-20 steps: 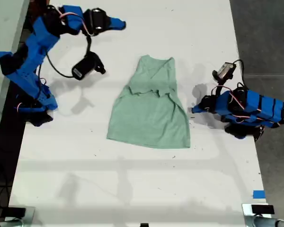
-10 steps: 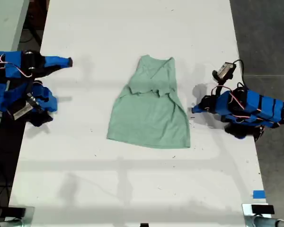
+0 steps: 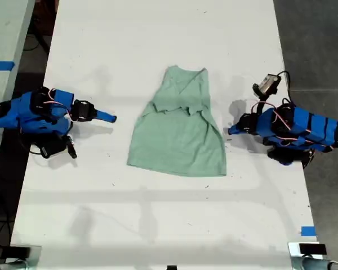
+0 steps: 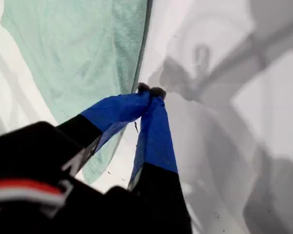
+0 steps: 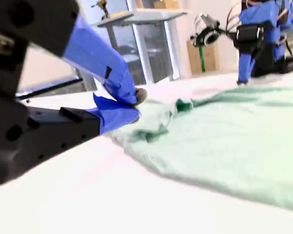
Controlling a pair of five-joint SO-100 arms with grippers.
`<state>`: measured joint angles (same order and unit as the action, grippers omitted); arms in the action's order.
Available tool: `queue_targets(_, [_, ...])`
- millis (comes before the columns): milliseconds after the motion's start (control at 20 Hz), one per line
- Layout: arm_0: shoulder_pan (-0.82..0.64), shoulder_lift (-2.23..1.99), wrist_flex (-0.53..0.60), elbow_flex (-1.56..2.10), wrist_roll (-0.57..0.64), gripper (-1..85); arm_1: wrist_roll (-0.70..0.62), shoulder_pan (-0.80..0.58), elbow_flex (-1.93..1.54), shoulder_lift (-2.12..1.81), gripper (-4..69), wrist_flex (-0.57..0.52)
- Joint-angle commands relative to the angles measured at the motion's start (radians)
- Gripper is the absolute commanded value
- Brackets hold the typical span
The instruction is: Fold t shirt
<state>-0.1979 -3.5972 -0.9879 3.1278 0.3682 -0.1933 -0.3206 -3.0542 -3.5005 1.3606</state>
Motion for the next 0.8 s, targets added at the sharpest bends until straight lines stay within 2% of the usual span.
queue_targets(0, [0.086,-0.008,-0.107,-0.005,-0.031,0.6,-0.017,-0.008,-0.054,-0.008,-0.9,-0.031])
queue_targets(50, [0.129,-0.008,-0.107,-0.005,-0.031,0.7,-0.018,-0.008,-0.054,-0.008,-0.9,-0.031])
queue_targets(150, [0.179,-0.008,-0.114,-0.002,-0.163,0.7,-0.018,-0.008,-0.054,-0.008,-1.0,-0.031])
queue_targets(750, [0.183,-0.008,-0.114,-0.002,-0.153,1.0,-0.023,-0.003,-0.054,-0.008,-1.0,-0.031])
